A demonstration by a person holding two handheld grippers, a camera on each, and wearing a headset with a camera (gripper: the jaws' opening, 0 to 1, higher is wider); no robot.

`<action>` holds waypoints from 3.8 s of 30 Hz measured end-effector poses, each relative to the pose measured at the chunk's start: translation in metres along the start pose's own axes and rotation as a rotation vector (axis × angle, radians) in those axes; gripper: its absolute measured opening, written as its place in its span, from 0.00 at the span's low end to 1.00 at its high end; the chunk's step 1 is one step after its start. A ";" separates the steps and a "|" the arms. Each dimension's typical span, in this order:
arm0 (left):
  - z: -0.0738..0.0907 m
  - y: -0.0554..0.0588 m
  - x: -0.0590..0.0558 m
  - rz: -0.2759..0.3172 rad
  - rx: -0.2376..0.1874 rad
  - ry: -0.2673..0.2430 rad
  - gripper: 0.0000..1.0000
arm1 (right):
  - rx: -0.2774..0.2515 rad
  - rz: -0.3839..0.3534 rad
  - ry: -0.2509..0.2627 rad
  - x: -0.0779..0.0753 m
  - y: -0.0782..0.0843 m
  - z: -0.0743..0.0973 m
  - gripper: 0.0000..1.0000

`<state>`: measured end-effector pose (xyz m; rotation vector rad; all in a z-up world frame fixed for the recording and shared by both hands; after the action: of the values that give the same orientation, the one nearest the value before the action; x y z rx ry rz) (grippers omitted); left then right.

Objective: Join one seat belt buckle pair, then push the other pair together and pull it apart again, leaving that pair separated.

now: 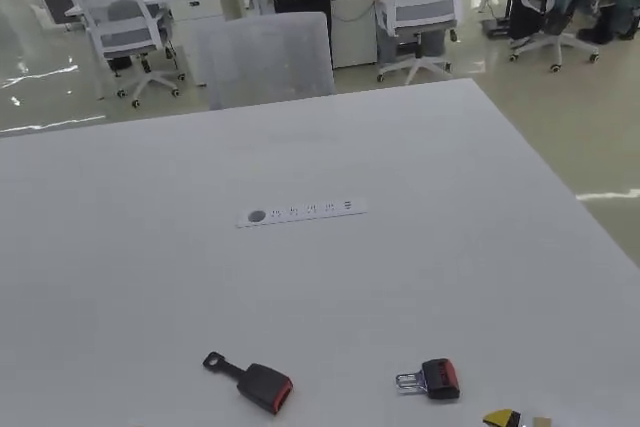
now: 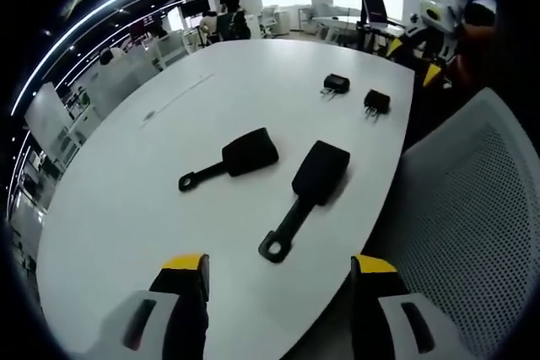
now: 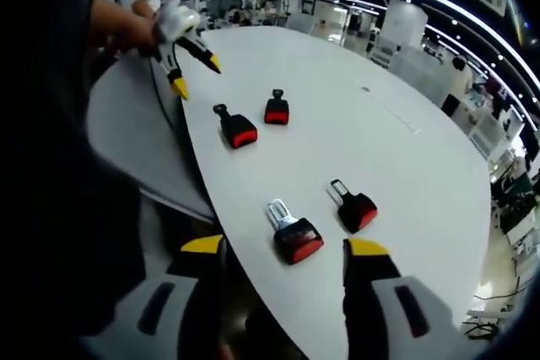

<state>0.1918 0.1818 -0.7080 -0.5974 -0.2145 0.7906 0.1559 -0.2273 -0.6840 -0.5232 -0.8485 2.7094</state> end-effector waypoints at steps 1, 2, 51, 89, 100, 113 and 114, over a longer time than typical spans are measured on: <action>-0.003 -0.003 -0.001 -0.015 0.010 0.020 0.69 | 0.006 0.008 -0.009 -0.001 0.000 -0.002 0.56; -0.005 -0.004 -0.003 -0.041 0.025 0.044 0.68 | 0.007 0.013 -0.011 -0.002 0.000 -0.004 0.54; -0.105 -0.063 -0.044 -0.526 0.274 0.290 0.39 | 0.118 0.202 -0.251 -0.031 0.032 -0.091 0.39; -0.109 -0.062 -0.047 -0.497 0.310 0.243 0.33 | -0.041 0.188 -0.260 -0.009 -0.006 -0.124 0.36; -0.110 -0.062 -0.048 -0.491 0.317 0.233 0.33 | -0.092 0.203 -0.265 0.004 -0.034 -0.141 0.36; -0.110 -0.063 -0.047 -0.479 0.328 0.235 0.33 | -0.101 0.216 -0.284 0.008 -0.045 -0.151 0.35; -0.110 -0.063 -0.047 -0.478 0.329 0.236 0.33 | -0.100 0.216 -0.286 0.009 -0.045 -0.151 0.35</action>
<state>0.2404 0.0671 -0.7597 -0.3030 -0.0050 0.2781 0.2158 -0.1133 -0.7753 -0.2616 -1.0588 3.0009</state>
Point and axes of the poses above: the centre of the closed fingertips' face, and the gripper's own axes: z roughly backward along the fingers, x roughly to its left, y roughly out of its underside, the point moved 9 cm from there along z, roughly backward along the fingers, and after that the axes turned 13 degrees about z, right-handed, at the moved point
